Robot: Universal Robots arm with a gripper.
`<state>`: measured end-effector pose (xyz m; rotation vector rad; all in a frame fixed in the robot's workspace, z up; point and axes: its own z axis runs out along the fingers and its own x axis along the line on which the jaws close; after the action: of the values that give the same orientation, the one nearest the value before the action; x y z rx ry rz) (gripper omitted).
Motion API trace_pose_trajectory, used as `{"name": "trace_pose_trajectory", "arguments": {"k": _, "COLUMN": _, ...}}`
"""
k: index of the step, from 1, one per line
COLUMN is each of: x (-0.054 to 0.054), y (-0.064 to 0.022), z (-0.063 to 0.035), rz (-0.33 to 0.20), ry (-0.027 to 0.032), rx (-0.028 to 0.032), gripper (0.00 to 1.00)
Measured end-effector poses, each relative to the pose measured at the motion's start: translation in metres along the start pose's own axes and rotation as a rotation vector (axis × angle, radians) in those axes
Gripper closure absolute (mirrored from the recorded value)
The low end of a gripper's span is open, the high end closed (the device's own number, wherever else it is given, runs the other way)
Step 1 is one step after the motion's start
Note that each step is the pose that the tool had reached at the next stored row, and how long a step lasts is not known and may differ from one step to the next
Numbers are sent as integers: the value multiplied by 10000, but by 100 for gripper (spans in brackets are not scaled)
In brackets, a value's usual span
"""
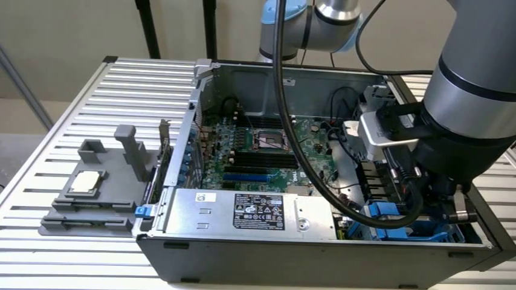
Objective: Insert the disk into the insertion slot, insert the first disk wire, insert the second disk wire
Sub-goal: 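Insert the second disk wire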
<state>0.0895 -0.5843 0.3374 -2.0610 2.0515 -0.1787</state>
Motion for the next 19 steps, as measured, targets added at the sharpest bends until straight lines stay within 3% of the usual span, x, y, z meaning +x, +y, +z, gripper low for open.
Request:
{"name": "trace_pose_trajectory", "arguments": {"k": 3, "x": 0, "y": -5, "z": 2, "rz": 16, "ry": -23, "rx": 0, "gripper": 84}}
{"name": "trace_pose_trajectory", "arguments": {"k": 6, "x": 1, "y": -6, "z": 2, "rz": 74, "ry": -7, "rx": -1, "gripper": 84}}
{"name": "trace_pose_trajectory", "arguments": {"k": 14, "x": 2, "y": -7, "z": 2, "rz": 531, "ry": 108, "rx": -3, "gripper": 84}}
{"name": "trace_pose_trajectory", "arguments": {"k": 19, "x": 2, "y": -6, "z": 3, "rz": 612, "ry": 129, "rx": -10, "gripper": 84}}
